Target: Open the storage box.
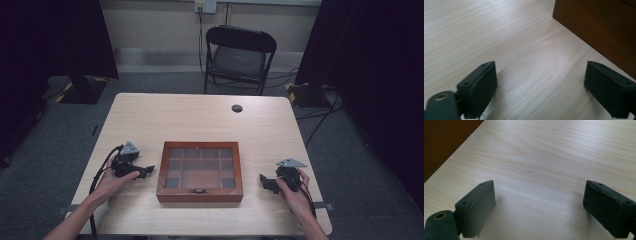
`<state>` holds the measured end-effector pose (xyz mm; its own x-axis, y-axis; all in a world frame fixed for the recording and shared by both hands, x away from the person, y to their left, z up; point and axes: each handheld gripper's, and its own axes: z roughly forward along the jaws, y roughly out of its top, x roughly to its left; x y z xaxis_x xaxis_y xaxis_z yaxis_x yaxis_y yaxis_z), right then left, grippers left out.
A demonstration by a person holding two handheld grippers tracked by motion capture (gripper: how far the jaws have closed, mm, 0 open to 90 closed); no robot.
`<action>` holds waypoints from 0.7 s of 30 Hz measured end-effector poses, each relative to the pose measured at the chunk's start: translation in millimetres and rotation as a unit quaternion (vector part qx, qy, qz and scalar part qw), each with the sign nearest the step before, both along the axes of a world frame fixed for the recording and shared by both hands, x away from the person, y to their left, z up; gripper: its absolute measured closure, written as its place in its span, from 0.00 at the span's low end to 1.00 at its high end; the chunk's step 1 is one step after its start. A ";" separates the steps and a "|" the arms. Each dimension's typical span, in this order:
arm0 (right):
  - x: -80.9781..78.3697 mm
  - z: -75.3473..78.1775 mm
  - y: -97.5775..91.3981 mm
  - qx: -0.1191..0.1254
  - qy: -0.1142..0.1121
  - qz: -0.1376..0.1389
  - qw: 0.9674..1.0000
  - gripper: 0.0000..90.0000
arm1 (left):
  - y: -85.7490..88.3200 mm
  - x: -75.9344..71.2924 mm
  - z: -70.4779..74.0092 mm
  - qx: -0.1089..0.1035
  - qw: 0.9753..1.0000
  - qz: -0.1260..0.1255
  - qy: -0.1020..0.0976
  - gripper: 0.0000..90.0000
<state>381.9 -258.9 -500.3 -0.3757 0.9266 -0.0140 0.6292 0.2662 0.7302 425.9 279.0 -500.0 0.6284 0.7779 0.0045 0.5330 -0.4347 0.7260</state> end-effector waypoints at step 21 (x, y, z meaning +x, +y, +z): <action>0.0 0.0 0.1 0.000 0.000 0.000 1.000 0.11 | -3.7 -12.0 38.3 -0.051 0.998 -0.009 -0.027 0.28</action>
